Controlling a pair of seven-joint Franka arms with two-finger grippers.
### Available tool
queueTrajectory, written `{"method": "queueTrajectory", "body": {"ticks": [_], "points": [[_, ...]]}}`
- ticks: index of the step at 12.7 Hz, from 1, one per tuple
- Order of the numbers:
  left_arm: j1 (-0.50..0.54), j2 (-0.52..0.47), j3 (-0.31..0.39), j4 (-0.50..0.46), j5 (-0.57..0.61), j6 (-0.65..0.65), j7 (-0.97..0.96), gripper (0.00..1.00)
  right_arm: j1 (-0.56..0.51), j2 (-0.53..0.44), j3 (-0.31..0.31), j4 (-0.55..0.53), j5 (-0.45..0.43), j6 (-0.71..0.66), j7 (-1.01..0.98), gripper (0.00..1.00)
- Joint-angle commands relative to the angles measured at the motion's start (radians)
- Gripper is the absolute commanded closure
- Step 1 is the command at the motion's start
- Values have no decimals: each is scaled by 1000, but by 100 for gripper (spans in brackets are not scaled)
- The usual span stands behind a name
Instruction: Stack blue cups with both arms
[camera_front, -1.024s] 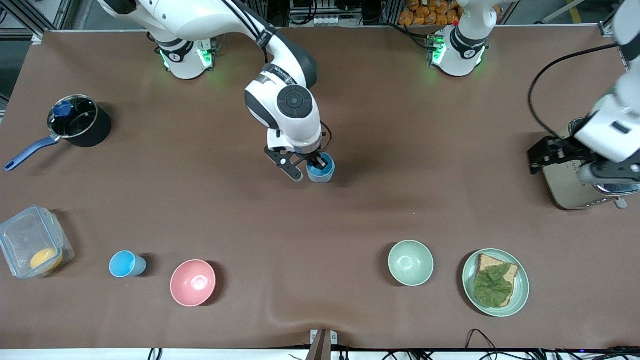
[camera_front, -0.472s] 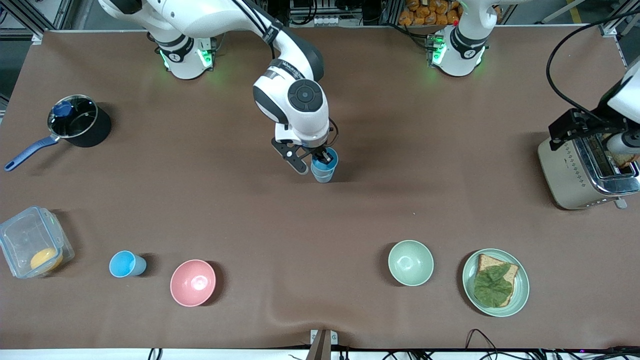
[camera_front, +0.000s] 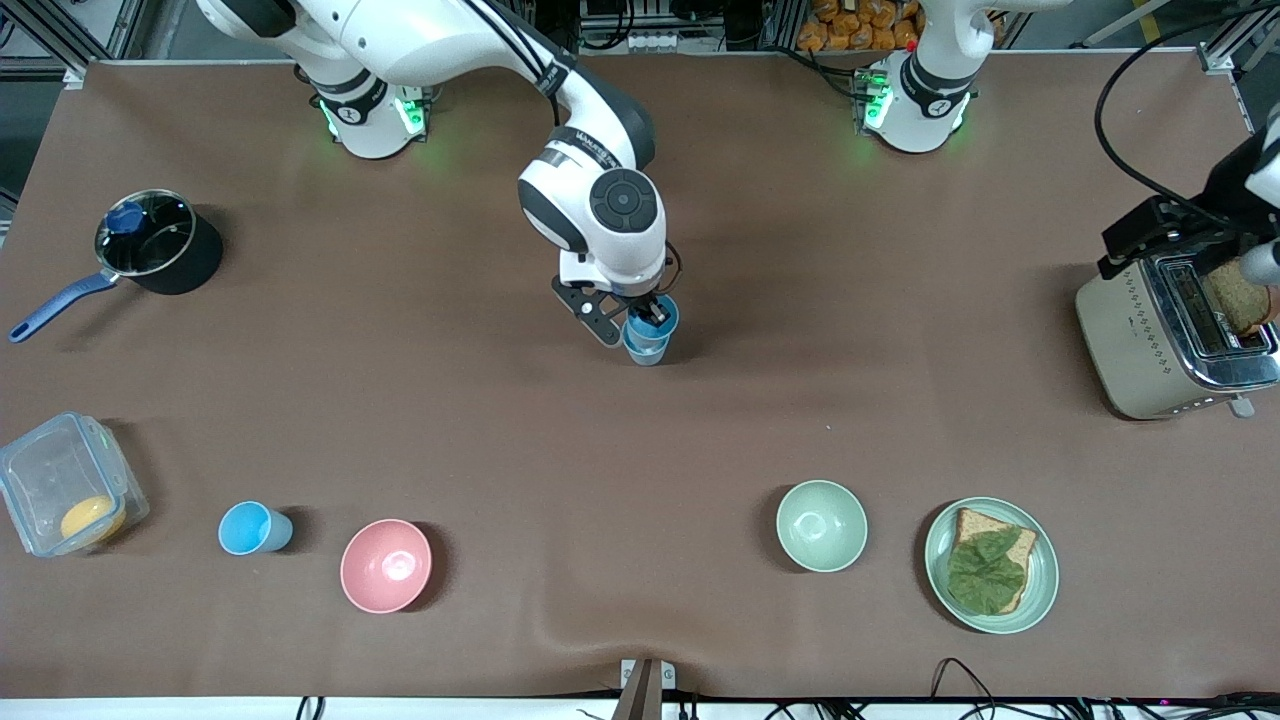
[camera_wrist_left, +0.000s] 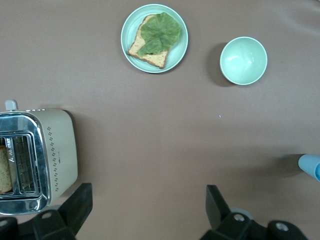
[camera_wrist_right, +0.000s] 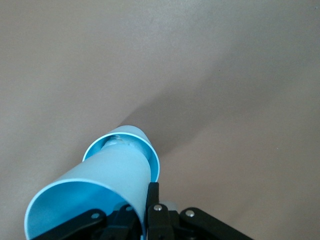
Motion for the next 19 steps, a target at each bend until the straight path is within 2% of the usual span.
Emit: {"method": "queueTrajectory", "body": {"ticks": [1, 2, 3, 6, 8, 12, 14, 19], "points": [[-19, -10, -5, -3, 2, -7, -14, 0, 14, 17, -6, 23, -15, -11, 17, 95], [-21, -10, -7, -4, 4, -8, -5, 0, 9, 14, -6, 24, -15, -17, 21, 54], [-22, -10, -8, -4, 4, -13, -2, 0, 6, 8, -6, 30, -16, -43, 24, 1], [-13, -1, -5, -3, 8, -34, 0, 0, -17, -11, -8, 84, -18, -132, 1, 0], [-18, 11, -7, -4, 11, -36, -2, 0, -64, -70, -6, 93, -15, -173, -113, 0], [-28, 11, -14, -1, 2, -36, -6, 0, -214, -205, -3, 93, -4, -335, -629, 0], [-25, 11, -24, -4, -4, -36, -12, 0, -288, -249, 0, 92, 2, -389, -818, 0], [-15, 13, -24, -9, 2, -36, -46, 0, -451, -371, -14, 67, 94, -518, -1231, 0]]}}
